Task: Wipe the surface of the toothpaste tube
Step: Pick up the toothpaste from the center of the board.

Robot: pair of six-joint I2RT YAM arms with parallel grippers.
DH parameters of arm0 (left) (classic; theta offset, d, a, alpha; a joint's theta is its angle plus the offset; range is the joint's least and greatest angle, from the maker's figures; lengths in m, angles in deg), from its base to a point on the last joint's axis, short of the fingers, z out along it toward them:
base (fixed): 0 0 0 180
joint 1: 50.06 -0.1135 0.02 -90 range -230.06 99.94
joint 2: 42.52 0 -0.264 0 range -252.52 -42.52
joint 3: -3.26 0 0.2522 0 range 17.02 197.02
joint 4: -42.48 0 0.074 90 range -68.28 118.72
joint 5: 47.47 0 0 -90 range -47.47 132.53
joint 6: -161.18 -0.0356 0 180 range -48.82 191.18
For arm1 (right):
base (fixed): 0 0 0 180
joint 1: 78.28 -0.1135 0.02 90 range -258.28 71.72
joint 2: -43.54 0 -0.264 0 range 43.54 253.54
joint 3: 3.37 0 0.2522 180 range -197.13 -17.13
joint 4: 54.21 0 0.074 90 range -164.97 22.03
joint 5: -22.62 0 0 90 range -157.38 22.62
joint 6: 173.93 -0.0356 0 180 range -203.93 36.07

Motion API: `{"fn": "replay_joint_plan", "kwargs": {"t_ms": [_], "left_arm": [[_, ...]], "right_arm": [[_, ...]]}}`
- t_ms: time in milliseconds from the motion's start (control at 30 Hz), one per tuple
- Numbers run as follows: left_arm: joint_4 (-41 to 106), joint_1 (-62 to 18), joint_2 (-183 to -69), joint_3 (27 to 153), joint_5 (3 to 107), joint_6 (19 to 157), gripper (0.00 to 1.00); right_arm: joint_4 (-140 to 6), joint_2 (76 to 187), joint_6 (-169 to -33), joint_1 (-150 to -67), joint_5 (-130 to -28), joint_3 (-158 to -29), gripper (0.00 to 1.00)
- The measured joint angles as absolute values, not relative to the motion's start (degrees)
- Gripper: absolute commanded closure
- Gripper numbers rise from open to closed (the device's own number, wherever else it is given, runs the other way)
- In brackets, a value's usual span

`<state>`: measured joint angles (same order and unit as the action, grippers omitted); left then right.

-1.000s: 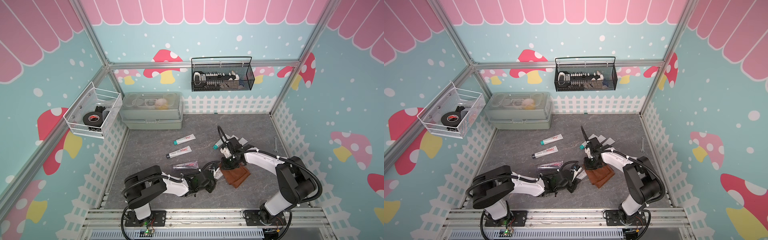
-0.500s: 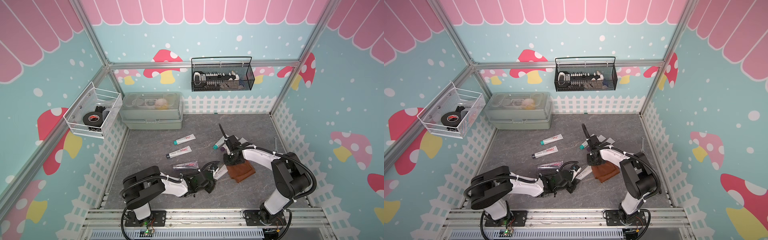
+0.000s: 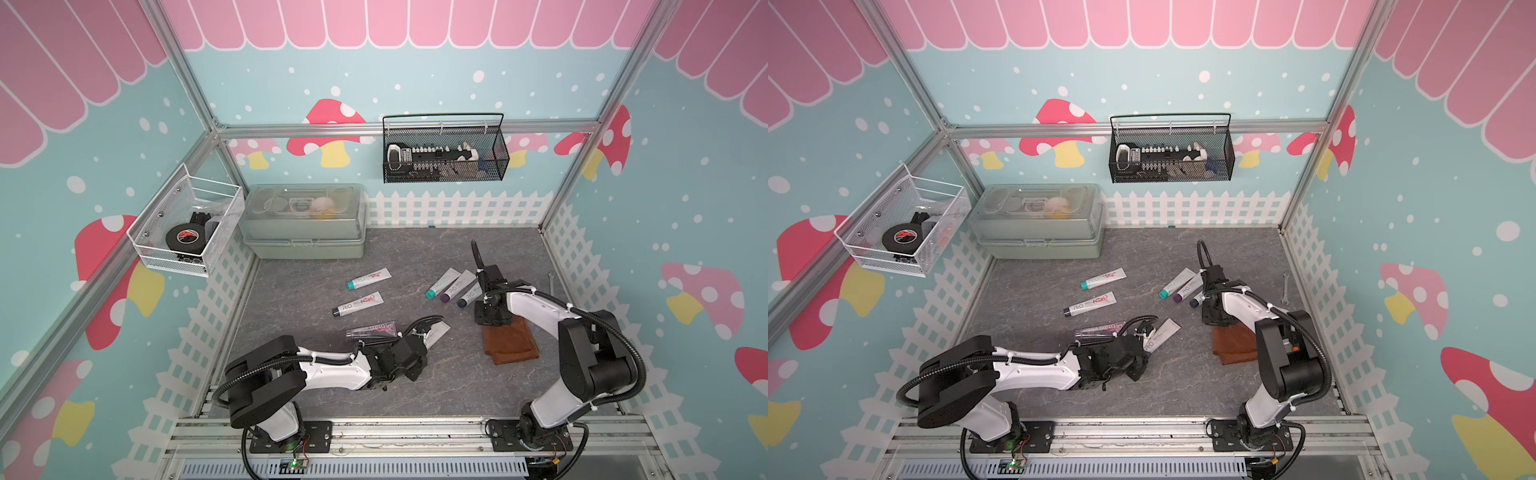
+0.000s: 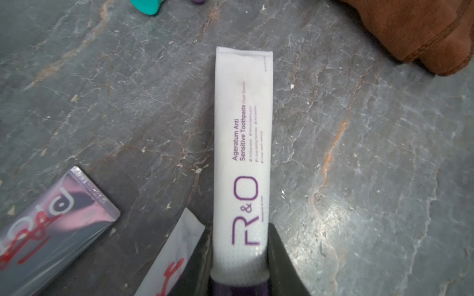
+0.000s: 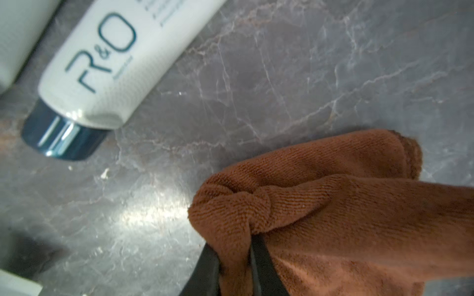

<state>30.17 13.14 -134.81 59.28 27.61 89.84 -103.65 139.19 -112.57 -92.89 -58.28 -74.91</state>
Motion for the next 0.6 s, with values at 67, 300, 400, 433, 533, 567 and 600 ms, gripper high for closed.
{"fn": "replay_joint_plan", "kwargs": {"t_ms": [67,300,400,433,533,567,600], "left_arm": [[28.4,12.6,-135.0,61.0,26.8,89.8,0.83],[24.2,8.5,-134.3,64.7,25.4,88.9,0.83],[22.1,6.1,-133.4,66.1,25.3,88.1,0.82],[21.6,5.2,-133.3,66.8,25.4,87.7,0.82],[20.7,1.8,-133.3,69.4,26.3,86.3,0.82],[20.4,0.4,-133.6,70.6,26.9,85.7,0.82],[20.3,-1.0,-134.1,72.1,27.6,85.3,0.82]], "right_arm": [[-103.3,141.1,-112.3,-92.9,-59.3,-76.4,0.72],[-103.6,134.8,-111.0,-92.9,-62.9,-75.6,0.41],[-103.8,127.4,-111.0,-92.9,-64.0,-74.1,0.39],[-103.9,125.0,-111.0,-92.9,-64.3,-73.6,0.39],[-104.0,118.7,-111.0,-92.9,-65.6,-71.9,0.39],[-104.1,117.1,-111.1,-92.9,-66.1,-71.2,0.39],[-104.1,115.8,-111.2,-92.9,-66.8,-70.5,0.39]]}}
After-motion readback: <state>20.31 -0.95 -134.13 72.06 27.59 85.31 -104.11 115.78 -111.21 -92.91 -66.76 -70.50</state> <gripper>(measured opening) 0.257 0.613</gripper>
